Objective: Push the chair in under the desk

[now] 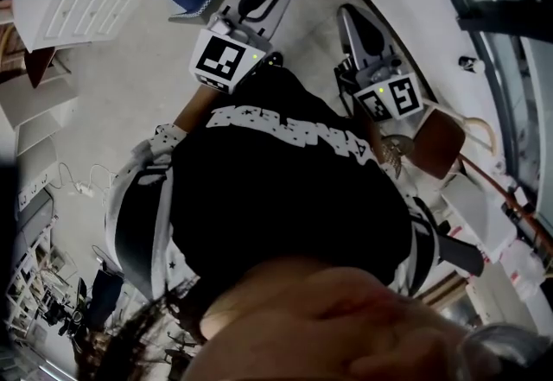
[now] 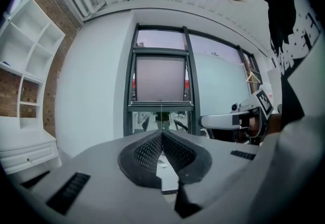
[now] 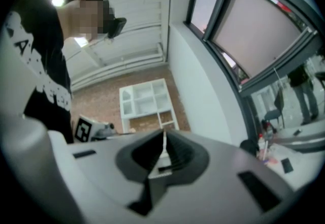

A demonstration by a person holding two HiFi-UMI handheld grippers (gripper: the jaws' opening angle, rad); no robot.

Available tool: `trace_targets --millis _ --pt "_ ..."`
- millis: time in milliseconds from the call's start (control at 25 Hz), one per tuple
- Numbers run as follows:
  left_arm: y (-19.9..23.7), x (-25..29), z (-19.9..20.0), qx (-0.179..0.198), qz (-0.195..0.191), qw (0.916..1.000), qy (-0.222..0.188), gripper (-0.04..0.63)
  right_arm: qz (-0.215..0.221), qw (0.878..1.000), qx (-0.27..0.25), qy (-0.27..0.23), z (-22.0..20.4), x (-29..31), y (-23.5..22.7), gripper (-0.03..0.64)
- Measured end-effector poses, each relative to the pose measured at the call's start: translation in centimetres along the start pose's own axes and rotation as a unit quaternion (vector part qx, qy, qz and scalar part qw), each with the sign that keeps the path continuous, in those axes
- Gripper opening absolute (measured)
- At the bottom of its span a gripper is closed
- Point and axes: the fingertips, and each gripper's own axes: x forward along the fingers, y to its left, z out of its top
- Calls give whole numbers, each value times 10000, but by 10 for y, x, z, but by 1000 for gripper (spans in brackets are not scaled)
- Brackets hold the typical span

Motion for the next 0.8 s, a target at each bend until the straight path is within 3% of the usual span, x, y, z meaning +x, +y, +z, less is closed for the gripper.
trace_targets --millis 480,800 --pt "58 13 -7 -223 -15 9997 -96 35 211 9996 89 165 -4 66 -7 32" --pt "81 2 -11 -262 449 9986 -91 35 568 9975 171 388 -9 89 -5 32"
